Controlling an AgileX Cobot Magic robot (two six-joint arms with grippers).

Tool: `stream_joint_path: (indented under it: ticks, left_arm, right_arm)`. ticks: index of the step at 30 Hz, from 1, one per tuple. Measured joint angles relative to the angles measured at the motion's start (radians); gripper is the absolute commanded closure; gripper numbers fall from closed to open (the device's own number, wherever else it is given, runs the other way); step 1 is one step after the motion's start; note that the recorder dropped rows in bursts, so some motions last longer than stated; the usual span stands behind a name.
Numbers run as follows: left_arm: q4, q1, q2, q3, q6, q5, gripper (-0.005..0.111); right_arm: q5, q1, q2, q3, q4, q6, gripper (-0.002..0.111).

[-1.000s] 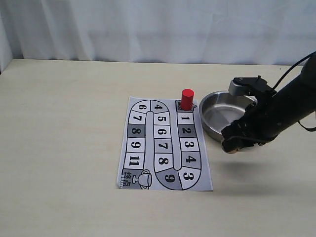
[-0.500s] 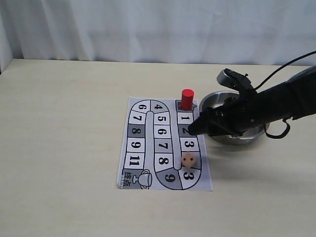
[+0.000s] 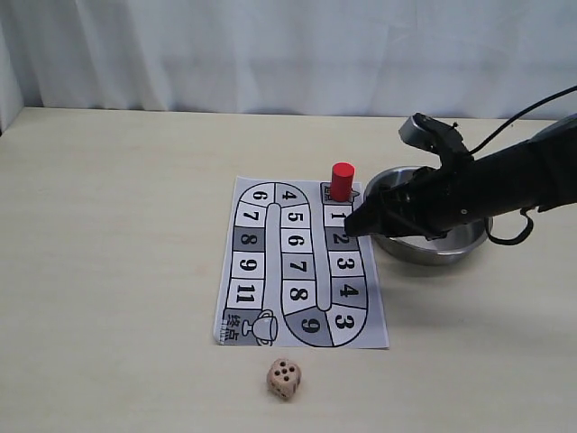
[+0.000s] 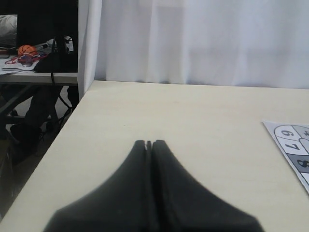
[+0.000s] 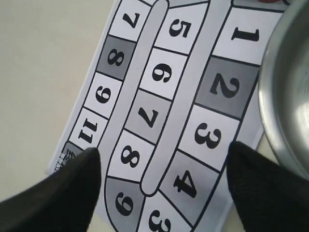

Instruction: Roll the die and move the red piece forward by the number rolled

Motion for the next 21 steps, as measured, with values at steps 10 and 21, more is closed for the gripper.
stream_joint_path:
  ticks: [10, 21]
  left_arm:
    - [0.0, 0.0, 0.0, 0.0, 0.0, 0.0, 0.107]
    - [0.0, 0.0, 0.0, 0.0, 0.0, 0.0, 0.107]
  right_arm:
    - [0.048, 0.0, 0.0, -0.022, -0.082, 0.0, 0.071]
    - [0.271, 0.0, 0.0, -0.066, -0.165, 0.012, 0.104]
